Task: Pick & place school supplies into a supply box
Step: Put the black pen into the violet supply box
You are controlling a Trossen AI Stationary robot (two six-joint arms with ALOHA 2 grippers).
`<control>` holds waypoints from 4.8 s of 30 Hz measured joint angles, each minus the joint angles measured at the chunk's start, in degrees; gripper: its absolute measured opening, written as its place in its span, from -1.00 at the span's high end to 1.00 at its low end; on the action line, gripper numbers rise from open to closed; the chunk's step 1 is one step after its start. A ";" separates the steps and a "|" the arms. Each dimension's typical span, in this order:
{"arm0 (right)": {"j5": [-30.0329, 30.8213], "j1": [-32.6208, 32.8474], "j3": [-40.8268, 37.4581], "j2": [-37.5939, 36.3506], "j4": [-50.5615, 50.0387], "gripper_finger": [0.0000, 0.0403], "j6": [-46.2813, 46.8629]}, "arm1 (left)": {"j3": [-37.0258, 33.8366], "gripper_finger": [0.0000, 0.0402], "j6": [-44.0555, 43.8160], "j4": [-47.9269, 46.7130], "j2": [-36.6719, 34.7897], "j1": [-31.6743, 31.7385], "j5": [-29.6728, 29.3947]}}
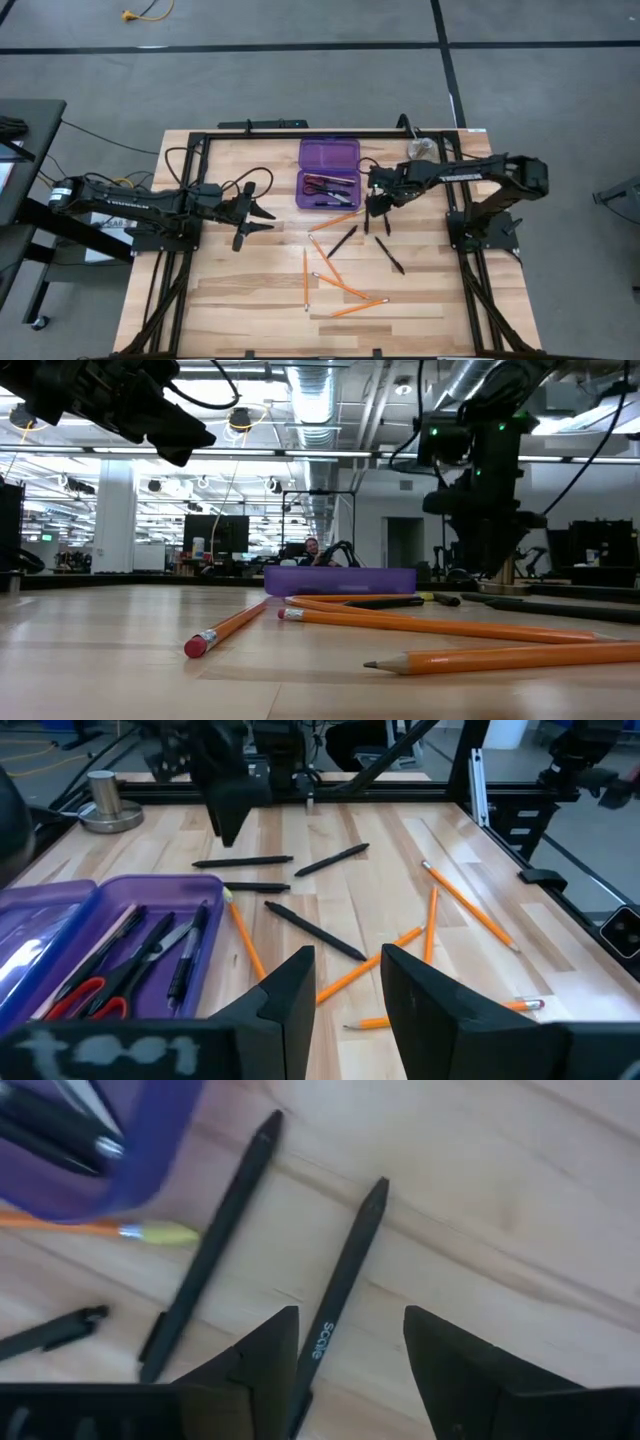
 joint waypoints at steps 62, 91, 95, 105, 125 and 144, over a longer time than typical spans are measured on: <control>4.76 -2.95 31.01 8.93 -7.51 1.00 -20.64 | 0.00 0.48 -0.26 -0.57 0.00 0.00 -0.02; -1.69 -2.34 53.59 37.64 -12.37 0.74 -40.39 | 0.00 0.48 -0.17 0.15 0.00 0.00 -0.04; 0.04 -2.34 53.59 36.14 -13.54 0.55 -39.64 | 0.00 0.48 -0.02 0.22 0.00 0.00 -0.04; 0.51 -2.11 53.59 30.97 -20.62 0.16 -36.79 | 0.00 0.48 -0.02 0.14 0.00 0.00 0.00; 3.71 13.77 32.56 2.14 -25.18 0.24 -17.10 | 0.00 0.48 -0.04 0.19 0.02 -0.10 0.62; 4.85 28.83 7.67 -0.90 -10.95 0.19 5.85 | 0.00 0.48 -0.04 0.24 0.02 -0.15 1.22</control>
